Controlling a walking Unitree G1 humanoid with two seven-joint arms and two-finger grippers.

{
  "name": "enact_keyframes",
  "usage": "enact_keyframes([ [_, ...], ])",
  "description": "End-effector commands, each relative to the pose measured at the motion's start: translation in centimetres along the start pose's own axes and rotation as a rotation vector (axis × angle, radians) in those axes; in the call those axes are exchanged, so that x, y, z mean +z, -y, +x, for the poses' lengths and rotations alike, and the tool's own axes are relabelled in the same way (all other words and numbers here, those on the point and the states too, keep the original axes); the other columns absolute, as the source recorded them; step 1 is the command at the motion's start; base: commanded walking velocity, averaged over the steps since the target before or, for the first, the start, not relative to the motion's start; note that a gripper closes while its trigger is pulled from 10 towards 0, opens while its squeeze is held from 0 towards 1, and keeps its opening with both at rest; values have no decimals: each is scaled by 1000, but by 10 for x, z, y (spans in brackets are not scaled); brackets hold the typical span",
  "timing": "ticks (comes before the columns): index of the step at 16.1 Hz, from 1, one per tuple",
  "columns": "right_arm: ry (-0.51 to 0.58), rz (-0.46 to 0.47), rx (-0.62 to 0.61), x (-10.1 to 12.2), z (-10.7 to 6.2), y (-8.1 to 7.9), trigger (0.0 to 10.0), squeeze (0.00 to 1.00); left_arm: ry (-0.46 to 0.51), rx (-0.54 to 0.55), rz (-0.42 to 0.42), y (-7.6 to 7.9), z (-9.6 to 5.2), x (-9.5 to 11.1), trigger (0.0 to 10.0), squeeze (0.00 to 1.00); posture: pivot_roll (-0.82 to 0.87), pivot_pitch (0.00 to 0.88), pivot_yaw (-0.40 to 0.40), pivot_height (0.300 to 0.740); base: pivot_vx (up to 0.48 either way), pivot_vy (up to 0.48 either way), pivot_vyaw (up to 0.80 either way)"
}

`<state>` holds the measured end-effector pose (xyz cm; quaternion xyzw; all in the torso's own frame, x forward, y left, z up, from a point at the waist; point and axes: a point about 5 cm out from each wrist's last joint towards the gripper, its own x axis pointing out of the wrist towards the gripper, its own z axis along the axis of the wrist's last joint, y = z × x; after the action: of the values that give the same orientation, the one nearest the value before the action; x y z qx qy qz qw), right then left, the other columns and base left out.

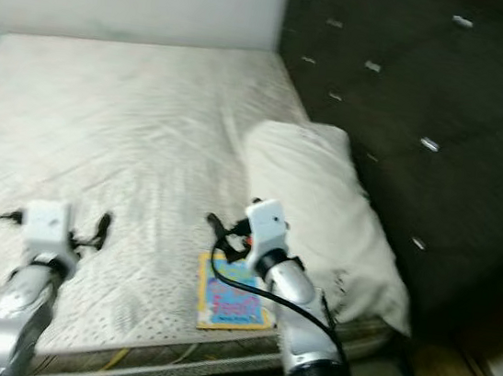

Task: Clean up the room

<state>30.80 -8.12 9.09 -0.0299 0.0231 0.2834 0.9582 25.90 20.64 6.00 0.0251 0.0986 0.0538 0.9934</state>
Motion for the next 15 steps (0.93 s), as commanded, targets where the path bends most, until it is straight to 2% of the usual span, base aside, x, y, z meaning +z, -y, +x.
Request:
enact_keyframes([
  [1, -13, 15, -70, -7, -6, 5, 10000, 0, 0, -40, 84, 9, -8, -5, 10000, 0, -8, 0, -20, 740, 0, 0, 800],
  [2, 6, 19, -104, -4, -6, 7, 10000, 0, 3, -52, 72, 10, -10, -6, 10000, 0, -12, 0, -23, 740, 0, 0, 800],
  [3, 35, 22, -151, 1, -6, 11, 10000, 0, -2, -90, 13, 13, -11, -7, 10000, 0, -12, 0, -26, 740, 0, 0, 800],
  [4, 64, 52, -249, 4, -9, 23, 10000, 0, 15, -96, -9, 14, -13, -4, 10000, 0, -10, 0, -32, 740, 0, 0, 800],
  [6, 49, 79, -393, 1, -16, 40, 10000, 0, 41, -58, 0, 14, -12, 1, 10000, 0, -27, 0, -27, 740, 0, 0, 0],
  [8, 20, 60, -513, -6, -26, 55, 10000, 0, 71, -6, -2, 13, -13, 5, 10000, 0, -38, 0, -27, 740, 0, 0, 0],
  [10, 35, 14, -561, -13, -43, 65, 10000, 0, 115, 49, -40, 7, -18, 8, 10000, 0, -41, 0, -36, 740, 0, 0, 0],
  [11, 31, -36, -579, -14, -46, 67, 10000, 0, 117, 70, -43, 5, -19, 8, 10000, 0, -44, 0, -36, 740, 0, 0, 0],
  [12, 39, -38, -565, -14, -48, 67, 10000, 0, 89, 73, -69, 3, -20, 3, 10000, 0, -47, 0, -40, 740, 0, 0, 0],
  [13, 19, 7, -564, -17, -48, 66, 10000, 0, 76, 87, -60, 1, -19, 0, 10000, 0, -48, 0, -42, 740, 0, 0, 0],
  [14, 19, 12, -554, -16, -47, 63, 10000, 0, 64, 93, -59, 1, -19, -1, 10000, 0, -47, 0, -41, 740, 0, 0, 0],
  [15, 20, -18, -548, -13, -46, 61, 10000, 0, 69, 66, -70, 5, -18, 2, 10000, 0, -47, 0, -37, 740, 0, 0, 0],
])
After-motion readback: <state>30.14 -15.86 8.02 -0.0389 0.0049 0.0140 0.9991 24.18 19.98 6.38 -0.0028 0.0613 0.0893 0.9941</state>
